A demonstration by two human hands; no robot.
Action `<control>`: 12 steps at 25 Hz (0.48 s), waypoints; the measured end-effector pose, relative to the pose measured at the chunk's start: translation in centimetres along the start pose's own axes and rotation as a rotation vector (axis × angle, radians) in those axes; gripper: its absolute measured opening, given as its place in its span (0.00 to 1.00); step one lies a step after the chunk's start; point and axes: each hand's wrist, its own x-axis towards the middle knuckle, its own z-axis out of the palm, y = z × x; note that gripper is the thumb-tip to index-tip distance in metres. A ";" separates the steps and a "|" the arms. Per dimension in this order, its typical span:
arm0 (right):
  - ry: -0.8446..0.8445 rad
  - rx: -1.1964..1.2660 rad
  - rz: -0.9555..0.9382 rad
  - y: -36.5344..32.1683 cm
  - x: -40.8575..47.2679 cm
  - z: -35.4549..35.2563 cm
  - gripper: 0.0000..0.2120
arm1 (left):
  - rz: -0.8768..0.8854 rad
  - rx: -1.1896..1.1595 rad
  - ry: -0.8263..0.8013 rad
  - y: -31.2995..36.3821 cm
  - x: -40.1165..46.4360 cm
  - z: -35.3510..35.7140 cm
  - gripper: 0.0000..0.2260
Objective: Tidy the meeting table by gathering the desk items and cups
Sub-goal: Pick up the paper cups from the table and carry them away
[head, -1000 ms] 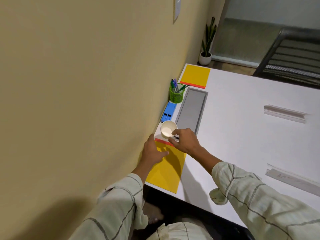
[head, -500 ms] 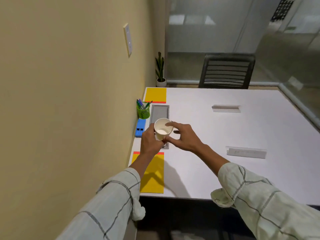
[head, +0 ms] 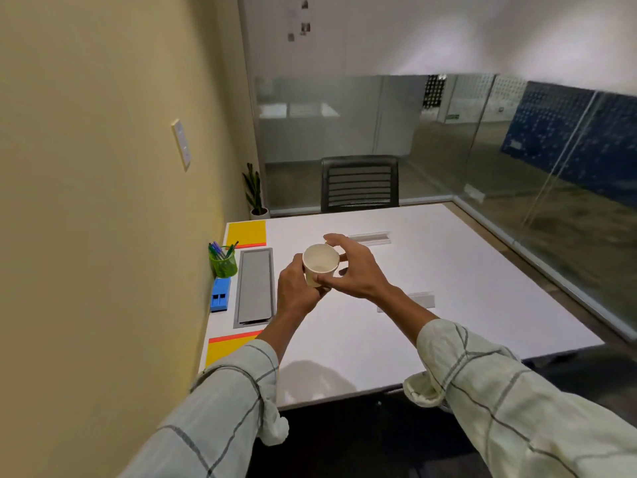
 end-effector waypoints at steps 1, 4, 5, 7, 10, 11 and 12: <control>0.029 -0.011 0.006 0.0 -1.2 -1.2 0.39 | 0.012 -0.011 -0.003 1.2 -0.7 0.8 0.29; 0.107 -0.048 0.031 0.7 -5.6 -5.3 0.39 | 0.055 -0.034 -0.033 5.2 -3.8 3.7 0.27; 0.119 -0.067 0.046 1.1 -7.2 -7.0 0.40 | 0.061 -0.058 -0.049 6.6 -5.1 4.9 0.27; 0.128 -0.111 0.066 1.6 -10.2 -10.2 0.40 | 0.073 -0.089 -0.075 9.2 -7.7 7.1 0.27; 0.128 -0.200 0.103 2.2 -13.9 -14.9 0.41 | 0.097 -0.131 -0.127 13.0 -10.5 10.1 0.28; 0.127 -0.226 0.115 2.4 -15.0 -16.3 0.41 | 0.108 -0.139 -0.145 14.1 -11.2 11.1 0.28; 0.132 -0.251 0.129 2.6 -15.9 -17.6 0.42 | 0.125 -0.142 -0.160 15.2 -11.8 12.0 0.28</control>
